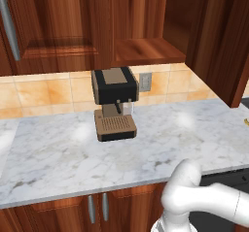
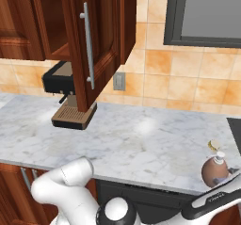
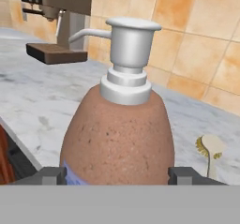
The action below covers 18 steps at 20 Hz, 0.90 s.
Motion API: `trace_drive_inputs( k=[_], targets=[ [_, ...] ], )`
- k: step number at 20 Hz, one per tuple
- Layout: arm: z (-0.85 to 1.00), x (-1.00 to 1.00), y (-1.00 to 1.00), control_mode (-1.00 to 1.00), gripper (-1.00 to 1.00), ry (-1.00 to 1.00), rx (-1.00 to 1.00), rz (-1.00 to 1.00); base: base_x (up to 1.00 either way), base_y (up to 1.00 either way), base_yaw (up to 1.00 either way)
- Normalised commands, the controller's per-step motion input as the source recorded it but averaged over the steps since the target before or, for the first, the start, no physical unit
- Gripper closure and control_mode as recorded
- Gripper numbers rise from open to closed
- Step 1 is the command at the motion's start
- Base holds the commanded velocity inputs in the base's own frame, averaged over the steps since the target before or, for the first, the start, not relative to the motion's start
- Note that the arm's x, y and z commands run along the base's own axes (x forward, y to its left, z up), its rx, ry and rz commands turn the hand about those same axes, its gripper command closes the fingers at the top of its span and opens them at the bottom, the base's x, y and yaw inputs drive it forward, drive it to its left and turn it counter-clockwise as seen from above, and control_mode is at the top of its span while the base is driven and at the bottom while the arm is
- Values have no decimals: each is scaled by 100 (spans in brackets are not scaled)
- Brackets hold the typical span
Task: Locate and retrieve the dish brush and soap dispenser from the cabinet. Place them next to the sink.
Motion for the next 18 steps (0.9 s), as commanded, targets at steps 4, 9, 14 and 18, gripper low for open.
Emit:
trace_drive_inputs(
  k=[4,9,14,18],
  targets=[
    [-32,20,-18,-100,100,-5,0,7,0,0,0],
    [-32,31,-23,-100,100,-1,0,6,0,0,0],
    [-25,39,-34,-100,100,2,0,4,0,0,0],
    [-25,35,-34,-100,100,0,0,4,0,0,0]
  ],
)
